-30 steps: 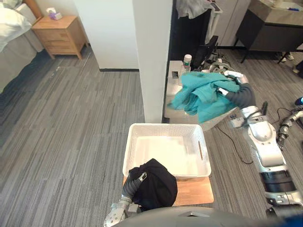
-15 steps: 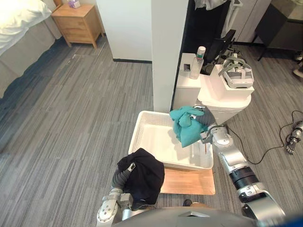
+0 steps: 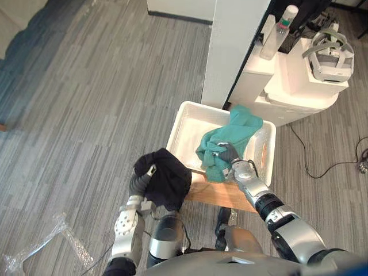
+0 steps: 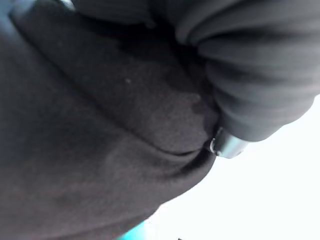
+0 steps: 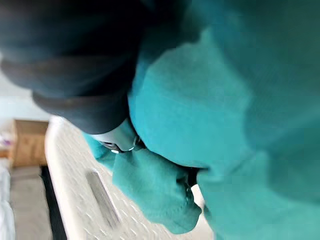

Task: Tidy the bed and pick cloth on bed and put in laundry

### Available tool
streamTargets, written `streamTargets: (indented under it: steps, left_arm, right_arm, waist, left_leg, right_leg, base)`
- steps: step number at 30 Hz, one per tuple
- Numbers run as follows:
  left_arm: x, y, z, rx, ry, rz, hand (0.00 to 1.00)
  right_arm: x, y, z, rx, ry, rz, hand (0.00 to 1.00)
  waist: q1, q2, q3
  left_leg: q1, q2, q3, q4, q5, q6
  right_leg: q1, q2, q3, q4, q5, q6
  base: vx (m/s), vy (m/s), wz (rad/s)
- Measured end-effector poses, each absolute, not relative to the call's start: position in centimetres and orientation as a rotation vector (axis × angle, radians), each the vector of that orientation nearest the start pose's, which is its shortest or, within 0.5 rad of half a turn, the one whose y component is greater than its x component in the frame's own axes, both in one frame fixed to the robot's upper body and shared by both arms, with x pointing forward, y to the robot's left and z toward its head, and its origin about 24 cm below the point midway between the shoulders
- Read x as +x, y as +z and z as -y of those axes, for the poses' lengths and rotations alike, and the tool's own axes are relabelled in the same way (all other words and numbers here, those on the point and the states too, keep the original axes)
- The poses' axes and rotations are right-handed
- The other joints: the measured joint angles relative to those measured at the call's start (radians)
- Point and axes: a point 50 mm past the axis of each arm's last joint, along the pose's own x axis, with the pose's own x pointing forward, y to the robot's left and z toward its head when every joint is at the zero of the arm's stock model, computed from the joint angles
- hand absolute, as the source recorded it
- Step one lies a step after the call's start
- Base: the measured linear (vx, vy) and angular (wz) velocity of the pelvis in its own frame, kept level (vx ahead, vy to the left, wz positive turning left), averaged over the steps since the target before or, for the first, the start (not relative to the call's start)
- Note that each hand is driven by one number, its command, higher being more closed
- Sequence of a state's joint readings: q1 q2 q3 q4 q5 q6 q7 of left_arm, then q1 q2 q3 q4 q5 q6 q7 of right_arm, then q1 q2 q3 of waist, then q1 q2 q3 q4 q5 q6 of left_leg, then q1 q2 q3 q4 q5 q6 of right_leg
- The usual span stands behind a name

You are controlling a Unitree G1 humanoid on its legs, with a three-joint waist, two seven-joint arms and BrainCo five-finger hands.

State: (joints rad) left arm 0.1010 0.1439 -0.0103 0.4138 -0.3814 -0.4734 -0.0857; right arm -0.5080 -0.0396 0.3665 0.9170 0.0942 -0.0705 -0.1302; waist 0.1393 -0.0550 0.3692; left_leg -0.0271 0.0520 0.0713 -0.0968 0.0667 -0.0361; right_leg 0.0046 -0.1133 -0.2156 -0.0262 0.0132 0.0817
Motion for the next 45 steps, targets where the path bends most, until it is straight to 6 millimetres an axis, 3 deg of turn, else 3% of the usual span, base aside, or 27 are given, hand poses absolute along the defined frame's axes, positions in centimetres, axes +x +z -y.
streamTargets:
  steps: [3, 9, 10, 15, 20, 25, 29, 31, 35, 37, 41, 45]
  left_arm:
    - [22.6, -1.0, -19.8, -0.193, 0.102, 0.06, 1.0]
    - [25.1, 1.1, -19.4, -0.204, 0.119, 0.133, 1.0]
    - [26.2, 1.9, -19.3, -0.206, 0.119, 0.154, 1.0]
    - [28.7, 4.4, -19.5, -0.219, 0.111, 0.213, 1.0]
    - [29.0, 4.9, -19.9, -0.246, 0.147, 0.231, 1.0]
    - [29.0, 5.3, -20.4, -0.267, 0.187, 0.247, 1.0]
    - [28.9, 7.8, -20.6, -0.269, 0.183, 0.35, 1.0]
    - [28.8, 9.4, -20.8, -0.259, 0.167, 0.419, 1.0]
    - [28.3, 10.3, -20.8, -0.263, 0.165, 0.462, 1.0]
    - [27.5, 10.5, -21.1, -0.266, 0.181, 0.481, 1.0]
    - [26.4, 12.4, -21.3, -0.254, 0.163, 0.586, 1.0]
    - [25.5, 15.1, -20.9, -0.198, 0.074, 0.719, 1.0]
  right_arm:
    - [32.0, -1.6, 8.1, -0.264, 0.223, -0.311, 1.0]
    - [33.3, -0.1, 8.1, -0.314, 0.196, -0.258, 1.0]
    - [33.8, 0.3, 8.5, -0.314, 0.18, -0.254, 0.0]
    - [35.3, 1.9, 10.0, -0.292, 0.101, -0.207, 0.0]
    - [36.2, 3.3, 11.6, -0.308, 0.027, -0.15, 0.0]
    - [36.8, 5.3, 11.7, -0.312, 0.011, -0.054, 0.0]
    - [36.2, 5.8, 11.9, -0.33, 0.017, 0.005, 0.0]
    - [35.3, 4.8, 11.8, -0.326, 0.025, -0.017, 0.0]
    - [33.2, 1.7, 12.1, -0.331, 0.027, -0.126, 0.0]
    - [31.4, -0.6, 12.9, -0.332, 0.008, -0.212, 0.0]
    - [28.7, -2.9, 13.9, -0.324, -0.029, -0.285, 0.0]
    - [25.2, -5.3, 15.9, -0.298, -0.119, -0.374, 0.0]
  waist:
    - [0.016, 0.001, 0.042]
    - [0.018, 0.016, 0.079]
    - [0.017, 0.016, 0.08]
    - [0.011, 0.019, 0.089]
    - [-0.009, 0.019, 0.089]
    - [-0.014, 0.02, 0.09]
    - [-0.018, 0.019, 0.089]
    - [-0.02, 0.015, 0.073]
    - [-0.026, 0.01, 0.025]
    - [-0.037, 0.007, -0.049]
    - [-0.044, 0.008, -0.122]
    - [-0.079, 0.017, -0.179]
  left_leg:
    - [-0.027, 0.001, 0.0, 0.0, 0.003, 0.001]
    - [-0.071, 0.0, -0.002, 0.0, 0.01, 0.001]
    - [-0.089, 0.001, -0.002, 0.0, 0.012, 0.001]
    - [-0.123, 0.001, -0.002, 0.001, 0.023, 0.0]
    - [-0.123, 0.0, 0.004, 0.001, 0.024, 0.0]
    - [-0.092, 0.002, 0.038, 0.001, 0.024, 0.0]
    - [-0.032, 0.003, 0.06, 0.001, 0.018, -0.008]
    - [-0.016, 0.007, 0.07, 0.0, 0.011, -0.015]
    - [0.015, 0.016, 0.083, 0.0, 0.0, -0.014]
    - [0.02, 0.019, 0.087, 0.0, -0.006, -0.014]
    - [0.056, 0.03, 0.116, -0.001, -0.025, -0.02]
    - [0.084, 0.039, 0.141, -0.005, -0.031, -0.029]
  right_leg:
    - [-0.028, 0.001, 0.001, 0.003, 0.004, -0.005]
    - [-0.07, -0.001, 0.004, 0.008, 0.007, -0.007]
    - [-0.088, 0.0, 0.006, 0.008, 0.007, -0.007]
    - [-0.121, 0.001, 0.007, 0.008, 0.007, -0.007]
    - [-0.122, 0.0, 0.008, 0.009, 0.007, -0.007]
    - [-0.116, -0.003, 0.04, 0.029, 0.007, -0.007]
    - [-0.071, -0.004, 0.055, 0.037, 0.007, -0.007]
    - [-0.058, 0.0, 0.064, 0.036, 0.006, -0.008]
    - [-0.026, 0.009, 0.068, 0.024, 0.006, -0.008]
    - [-0.014, 0.014, 0.07, 0.008, 0.005, -0.009]
    - [0.014, 0.022, 0.105, -0.011, -0.003, -0.017]
    - [0.028, 0.031, 0.123, -0.012, -0.007, -0.02]
  base:
    - [-0.03, 0.003, 0.01]
    - [0.0, 0.002, 0.02]
    - [0.0, 0.0, 0.0]
    - [0.0, 0.0, 0.0]
    - [0.04, 0.003, -0.01]
    - [0.02, 0.011, -0.18]
    - [0.0, 0.019, -0.12]
    - [-0.03, 0.008, -0.1]
    - [-0.02, -0.007, -0.05]
    - [0.0, -0.009, -0.02]
    - [-0.01, -0.021, -0.24]
    - [-0.01, -0.019, -0.15]
